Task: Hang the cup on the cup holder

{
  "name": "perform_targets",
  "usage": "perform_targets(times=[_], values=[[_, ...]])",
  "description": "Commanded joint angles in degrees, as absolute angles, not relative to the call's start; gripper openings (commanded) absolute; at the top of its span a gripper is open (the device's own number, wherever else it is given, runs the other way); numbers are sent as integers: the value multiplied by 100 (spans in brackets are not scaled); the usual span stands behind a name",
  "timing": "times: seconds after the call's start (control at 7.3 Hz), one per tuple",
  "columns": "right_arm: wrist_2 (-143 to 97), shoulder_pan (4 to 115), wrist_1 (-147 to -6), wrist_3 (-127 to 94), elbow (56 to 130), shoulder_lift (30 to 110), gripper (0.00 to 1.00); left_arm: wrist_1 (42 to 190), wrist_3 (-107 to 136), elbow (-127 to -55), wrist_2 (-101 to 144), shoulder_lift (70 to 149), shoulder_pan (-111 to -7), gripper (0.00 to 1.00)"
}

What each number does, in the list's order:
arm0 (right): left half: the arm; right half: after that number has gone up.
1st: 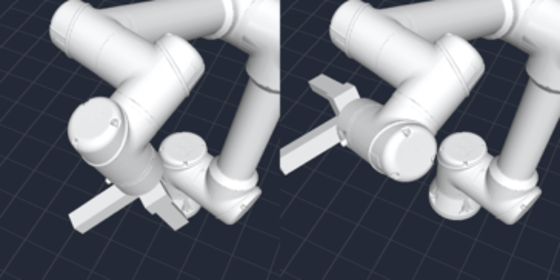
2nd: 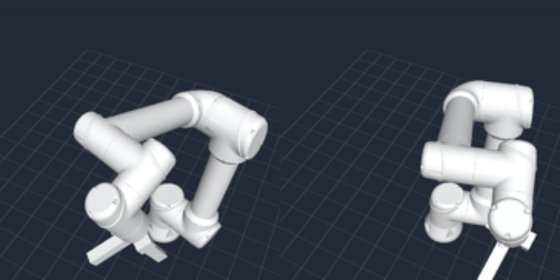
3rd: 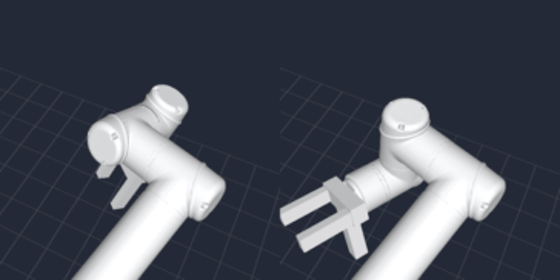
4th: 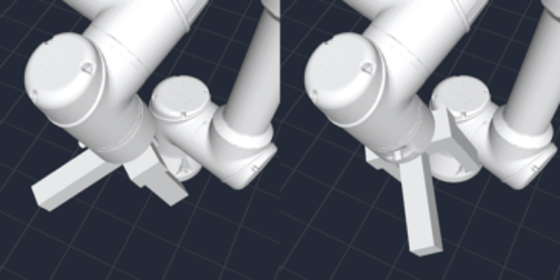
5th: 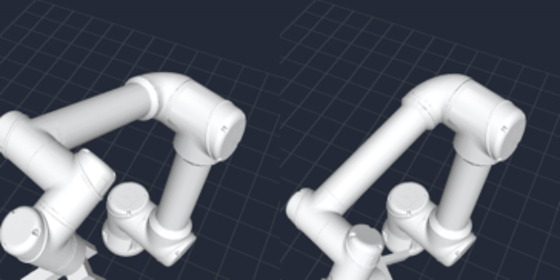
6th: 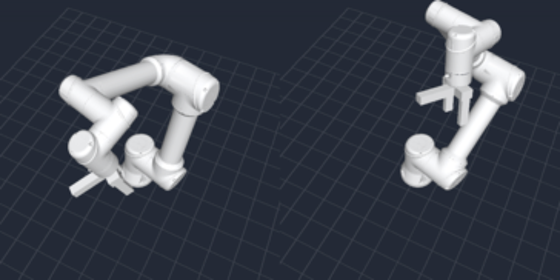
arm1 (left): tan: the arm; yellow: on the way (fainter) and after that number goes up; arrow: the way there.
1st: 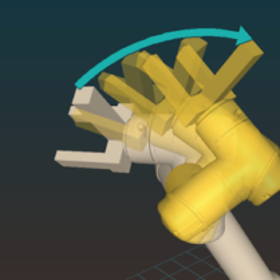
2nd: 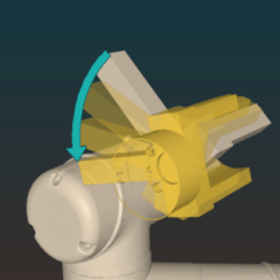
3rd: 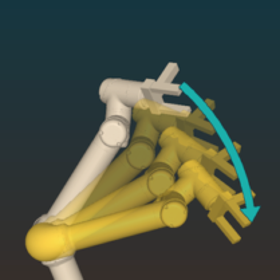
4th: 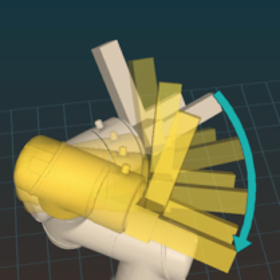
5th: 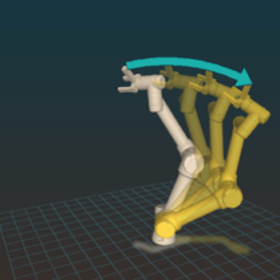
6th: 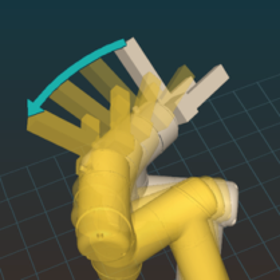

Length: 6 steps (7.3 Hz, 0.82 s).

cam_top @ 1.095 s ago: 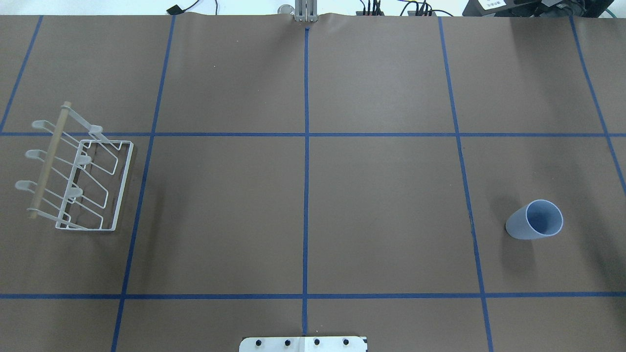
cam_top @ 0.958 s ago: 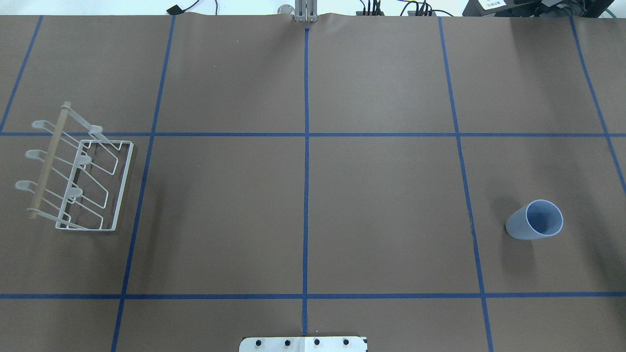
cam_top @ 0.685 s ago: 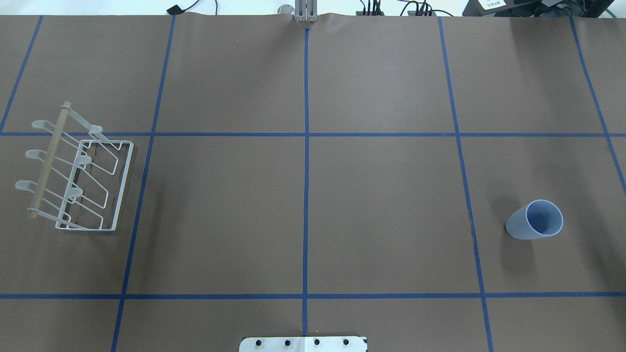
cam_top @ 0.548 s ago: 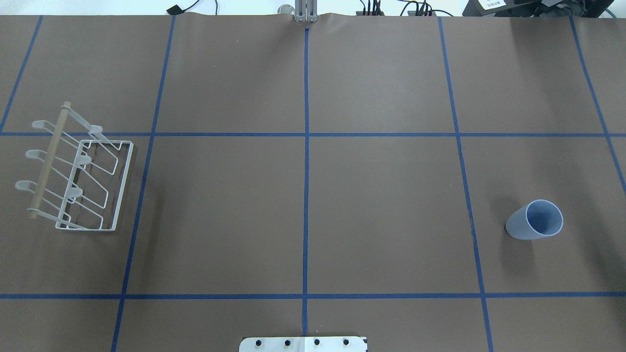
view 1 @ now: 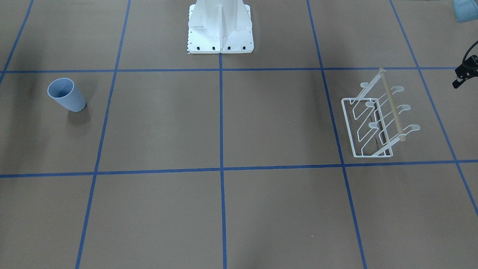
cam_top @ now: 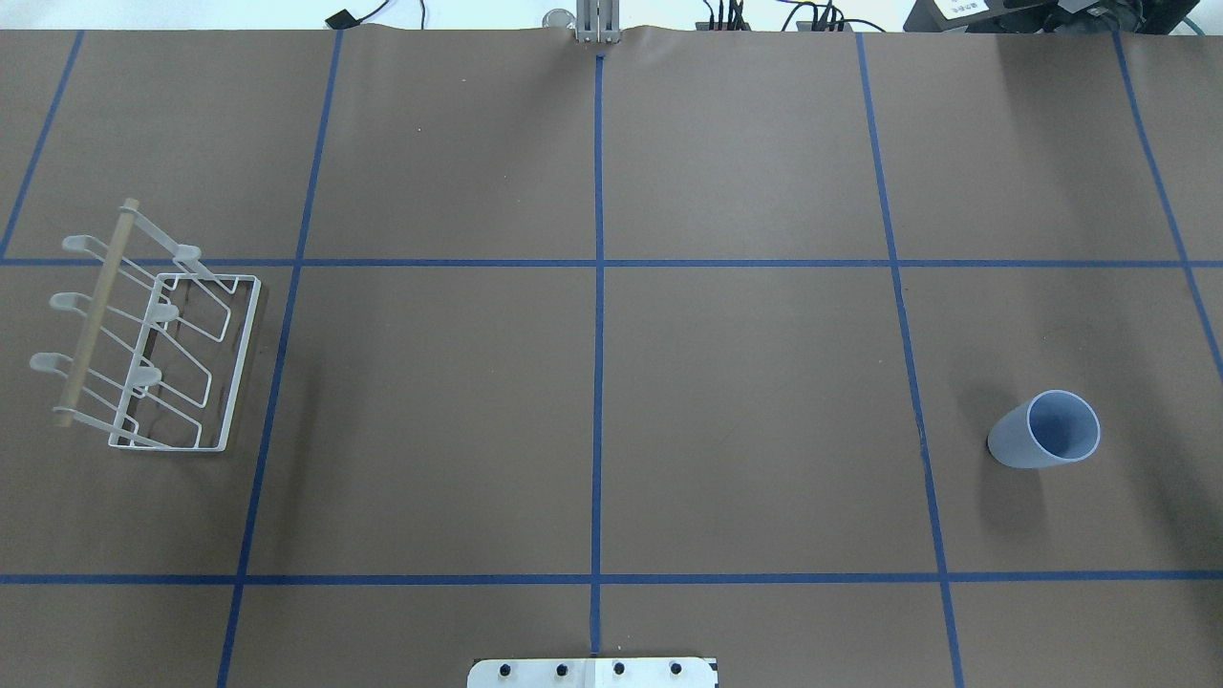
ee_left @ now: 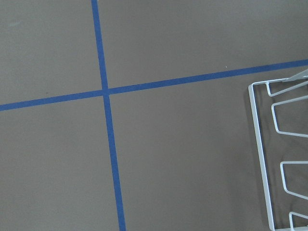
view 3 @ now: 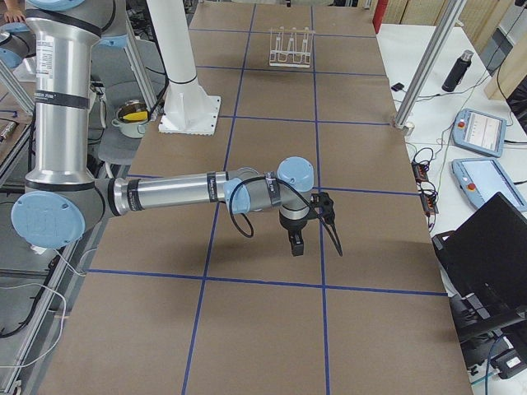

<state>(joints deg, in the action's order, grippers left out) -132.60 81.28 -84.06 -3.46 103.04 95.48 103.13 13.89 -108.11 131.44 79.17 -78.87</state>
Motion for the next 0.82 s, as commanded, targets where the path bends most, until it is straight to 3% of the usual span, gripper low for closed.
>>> perform_targets(times=[0.0, 0.68], values=[[-13263, 8130, -8254, -360, 10310, 9562, 100, 10318, 1397, -10776, 13122, 7928, -7866, 98], [-13298, 8130, -8156, -343, 10458, 9711, 100, 10318, 1563, -10925, 13131, 7954, -7866, 98]])
